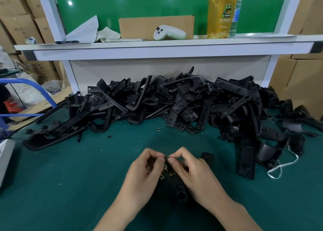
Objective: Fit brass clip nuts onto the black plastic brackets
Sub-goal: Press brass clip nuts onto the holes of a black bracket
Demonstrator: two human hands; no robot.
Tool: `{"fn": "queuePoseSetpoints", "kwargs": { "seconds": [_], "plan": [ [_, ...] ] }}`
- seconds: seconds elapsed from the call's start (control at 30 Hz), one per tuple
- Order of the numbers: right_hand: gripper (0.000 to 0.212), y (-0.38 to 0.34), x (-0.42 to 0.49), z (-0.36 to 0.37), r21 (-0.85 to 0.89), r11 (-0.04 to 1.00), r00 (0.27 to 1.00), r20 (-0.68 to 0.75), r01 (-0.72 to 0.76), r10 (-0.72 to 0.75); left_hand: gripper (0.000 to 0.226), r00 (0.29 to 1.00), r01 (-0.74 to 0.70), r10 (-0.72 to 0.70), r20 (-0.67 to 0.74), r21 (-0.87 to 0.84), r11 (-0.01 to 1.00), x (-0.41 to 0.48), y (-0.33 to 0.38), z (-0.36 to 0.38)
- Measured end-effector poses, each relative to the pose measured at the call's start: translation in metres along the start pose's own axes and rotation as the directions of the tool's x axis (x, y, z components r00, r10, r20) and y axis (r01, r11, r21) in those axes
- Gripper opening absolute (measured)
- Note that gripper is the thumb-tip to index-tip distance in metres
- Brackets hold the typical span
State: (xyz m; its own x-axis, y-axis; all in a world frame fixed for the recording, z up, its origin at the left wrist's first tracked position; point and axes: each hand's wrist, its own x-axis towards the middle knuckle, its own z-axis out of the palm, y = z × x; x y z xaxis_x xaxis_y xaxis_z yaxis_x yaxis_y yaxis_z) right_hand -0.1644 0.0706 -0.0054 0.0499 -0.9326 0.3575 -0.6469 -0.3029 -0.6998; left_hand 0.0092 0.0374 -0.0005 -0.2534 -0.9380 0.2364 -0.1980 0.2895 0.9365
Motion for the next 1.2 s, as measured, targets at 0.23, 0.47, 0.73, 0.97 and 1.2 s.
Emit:
{"fn": "queuePoseSetpoints", "kwargs": {
  "seconds": [0.23,0.47,0.73,0.97,1.2],
  "plan": [
    [0.026,-0.007,-0.001,-0.001,-0.056,0.998,1.000,0.006,0.028,-0.027,0.020,0.998,-0.028,0.029,-0.057,0.027,0.999,0.000,0.003,0.001],
    [0.016,-0.008,-0.001,-0.001,-0.058,0.997,0.999,0.019,0.050,-0.049,0.014,0.992,-0.081,0.088,-0.091,0.077,0.994,-0.003,0.006,0.002],
    [0.020,-0.006,0.001,0.001,0.071,0.997,1.000,-0.010,0.023,-0.022,0.013,0.997,-0.074,0.074,-0.015,0.002,0.997,-0.003,0.007,0.006],
    [0.017,-0.005,0.000,0.002,0.034,0.997,0.997,-0.028,0.068,-0.067,0.022,0.994,-0.106,0.108,-0.023,0.073,0.992,-0.001,0.005,0.005],
    [0.010,-0.007,0.000,0.002,-0.082,0.994,0.997,-0.002,0.078,-0.079,0.021,0.981,-0.184,0.192,-0.013,0.227,0.956,0.001,-0.007,0.003]
  ]
}}
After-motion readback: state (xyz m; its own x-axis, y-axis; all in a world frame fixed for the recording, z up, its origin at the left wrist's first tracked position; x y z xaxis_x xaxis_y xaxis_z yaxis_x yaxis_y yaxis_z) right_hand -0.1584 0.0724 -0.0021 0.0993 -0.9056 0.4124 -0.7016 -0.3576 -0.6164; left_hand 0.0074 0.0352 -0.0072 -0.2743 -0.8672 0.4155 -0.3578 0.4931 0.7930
